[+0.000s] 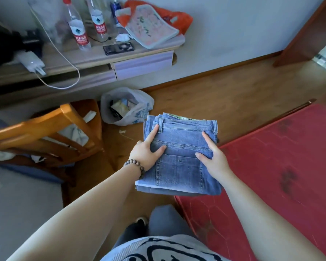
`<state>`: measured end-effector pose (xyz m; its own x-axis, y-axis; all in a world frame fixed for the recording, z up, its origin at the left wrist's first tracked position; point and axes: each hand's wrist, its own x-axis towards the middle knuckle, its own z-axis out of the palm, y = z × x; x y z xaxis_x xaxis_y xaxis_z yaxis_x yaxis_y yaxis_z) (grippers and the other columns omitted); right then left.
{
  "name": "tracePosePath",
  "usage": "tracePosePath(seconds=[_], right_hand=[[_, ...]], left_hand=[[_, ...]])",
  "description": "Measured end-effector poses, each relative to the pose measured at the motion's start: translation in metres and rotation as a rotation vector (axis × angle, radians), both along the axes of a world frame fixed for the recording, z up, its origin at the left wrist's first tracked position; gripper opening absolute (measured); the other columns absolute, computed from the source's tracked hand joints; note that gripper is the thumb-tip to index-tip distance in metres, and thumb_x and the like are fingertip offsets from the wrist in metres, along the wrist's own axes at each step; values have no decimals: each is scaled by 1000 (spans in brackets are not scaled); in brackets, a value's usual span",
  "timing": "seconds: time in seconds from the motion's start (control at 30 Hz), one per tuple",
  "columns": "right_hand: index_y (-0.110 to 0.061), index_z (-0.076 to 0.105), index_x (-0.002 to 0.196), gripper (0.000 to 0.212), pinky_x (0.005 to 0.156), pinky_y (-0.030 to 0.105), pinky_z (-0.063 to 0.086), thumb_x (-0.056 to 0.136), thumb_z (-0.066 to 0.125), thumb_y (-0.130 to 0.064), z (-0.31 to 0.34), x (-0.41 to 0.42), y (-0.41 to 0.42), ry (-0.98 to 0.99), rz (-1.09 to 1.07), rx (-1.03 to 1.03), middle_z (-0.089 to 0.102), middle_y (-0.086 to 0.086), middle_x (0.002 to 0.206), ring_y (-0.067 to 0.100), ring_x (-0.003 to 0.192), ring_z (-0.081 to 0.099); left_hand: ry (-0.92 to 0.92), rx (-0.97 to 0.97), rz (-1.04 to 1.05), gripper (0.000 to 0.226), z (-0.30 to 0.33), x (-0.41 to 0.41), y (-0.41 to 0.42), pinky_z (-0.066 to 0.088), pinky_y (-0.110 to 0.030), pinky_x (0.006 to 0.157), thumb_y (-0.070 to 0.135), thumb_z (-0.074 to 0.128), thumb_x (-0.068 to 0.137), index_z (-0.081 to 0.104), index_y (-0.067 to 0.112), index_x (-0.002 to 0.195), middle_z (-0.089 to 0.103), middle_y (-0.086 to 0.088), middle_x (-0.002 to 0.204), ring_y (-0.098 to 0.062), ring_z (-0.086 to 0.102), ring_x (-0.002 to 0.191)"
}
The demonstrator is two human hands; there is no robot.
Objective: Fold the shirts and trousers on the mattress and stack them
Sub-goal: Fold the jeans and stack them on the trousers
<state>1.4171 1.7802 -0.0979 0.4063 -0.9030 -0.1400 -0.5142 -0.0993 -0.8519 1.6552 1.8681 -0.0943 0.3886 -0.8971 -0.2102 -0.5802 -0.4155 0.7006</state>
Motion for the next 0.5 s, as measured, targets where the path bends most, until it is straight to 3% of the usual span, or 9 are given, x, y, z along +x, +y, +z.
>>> tracePosePath(seconds=[0.1,0.23,0.33,0.43,0.5], right_hand=[[-61,30,138,73,86,-4,27,87,69,-24,1,26,-33,-6,-43,-12,33,-40,140,-34,117,24],[-54,33,140,73,84,-10,25,87,70,-20,-7,59,-83,-38,-109,-20,36,-32,141,-37,112,25],[-51,33,142,72,82,-10,26,88,69,-21,-14,81,-128,-40,-162,-29,36,-30,140,-37,108,27],[-49,32,143,71,90,-2,31,88,68,-21,-21,98,-179,-61,-218,-26,40,-26,140,-19,118,38],[-48,31,144,71,101,14,38,89,67,-21,-24,104,-213,-65,-256,-16,43,-22,137,-3,123,43]], left_hand=[[-12,-8,-49,74,3,29,-44,39,-26,80,67,52,81,-5,75,129,52,-8,106,-14,49,76],[-17,-12,-112,74,-1,68,-110,40,-28,90,66,53,82,-6,79,123,52,-12,123,-27,58,103],[-33,-24,-175,74,-6,94,-170,39,-25,88,63,54,83,-6,79,124,52,-9,133,-27,58,109],[-63,-26,-249,74,-10,113,-239,41,-24,83,61,53,85,-6,76,127,53,-6,135,-26,60,106],[-94,-9,-295,74,-10,119,-285,43,-26,83,61,52,86,-8,74,129,53,-9,132,-28,60,102]])
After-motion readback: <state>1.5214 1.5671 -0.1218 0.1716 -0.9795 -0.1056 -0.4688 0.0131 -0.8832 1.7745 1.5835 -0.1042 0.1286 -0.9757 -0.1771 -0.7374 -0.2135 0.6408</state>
